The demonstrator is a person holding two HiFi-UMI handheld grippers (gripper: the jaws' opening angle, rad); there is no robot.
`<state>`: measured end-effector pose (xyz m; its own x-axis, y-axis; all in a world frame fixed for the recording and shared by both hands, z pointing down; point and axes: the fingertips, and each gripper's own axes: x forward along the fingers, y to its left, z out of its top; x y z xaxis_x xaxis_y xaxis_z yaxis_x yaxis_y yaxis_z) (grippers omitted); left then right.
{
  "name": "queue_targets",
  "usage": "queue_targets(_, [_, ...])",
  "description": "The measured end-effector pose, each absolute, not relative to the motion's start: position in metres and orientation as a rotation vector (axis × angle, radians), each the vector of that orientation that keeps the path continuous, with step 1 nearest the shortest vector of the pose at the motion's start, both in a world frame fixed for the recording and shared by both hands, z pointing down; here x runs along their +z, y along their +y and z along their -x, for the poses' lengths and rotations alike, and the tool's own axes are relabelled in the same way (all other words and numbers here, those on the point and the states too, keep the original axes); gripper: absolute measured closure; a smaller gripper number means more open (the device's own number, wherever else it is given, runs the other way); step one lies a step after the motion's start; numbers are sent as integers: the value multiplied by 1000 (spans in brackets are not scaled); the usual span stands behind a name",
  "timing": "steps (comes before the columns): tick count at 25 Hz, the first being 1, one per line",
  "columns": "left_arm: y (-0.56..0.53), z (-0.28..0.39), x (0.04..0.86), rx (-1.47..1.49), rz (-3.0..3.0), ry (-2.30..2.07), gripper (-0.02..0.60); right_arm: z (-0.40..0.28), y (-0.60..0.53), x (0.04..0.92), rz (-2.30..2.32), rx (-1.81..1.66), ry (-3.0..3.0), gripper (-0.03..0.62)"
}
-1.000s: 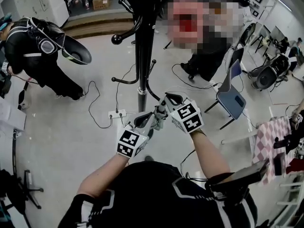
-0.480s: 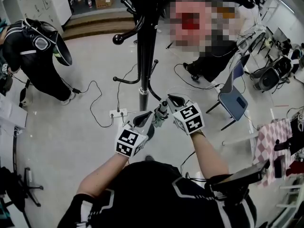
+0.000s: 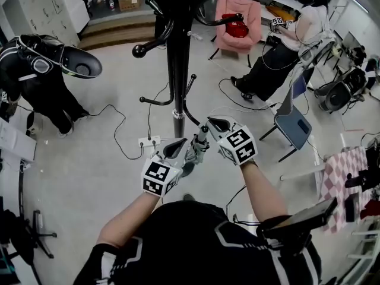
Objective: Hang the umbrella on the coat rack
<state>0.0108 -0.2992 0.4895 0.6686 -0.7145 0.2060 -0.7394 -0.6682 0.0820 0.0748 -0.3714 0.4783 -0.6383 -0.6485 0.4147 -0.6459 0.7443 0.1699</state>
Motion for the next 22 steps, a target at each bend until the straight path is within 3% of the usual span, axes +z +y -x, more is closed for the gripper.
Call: queue_targets(22, [-300,-2,495,261,-2647,-1295,572,-59,-357,501,-700,-140,-2679,586])
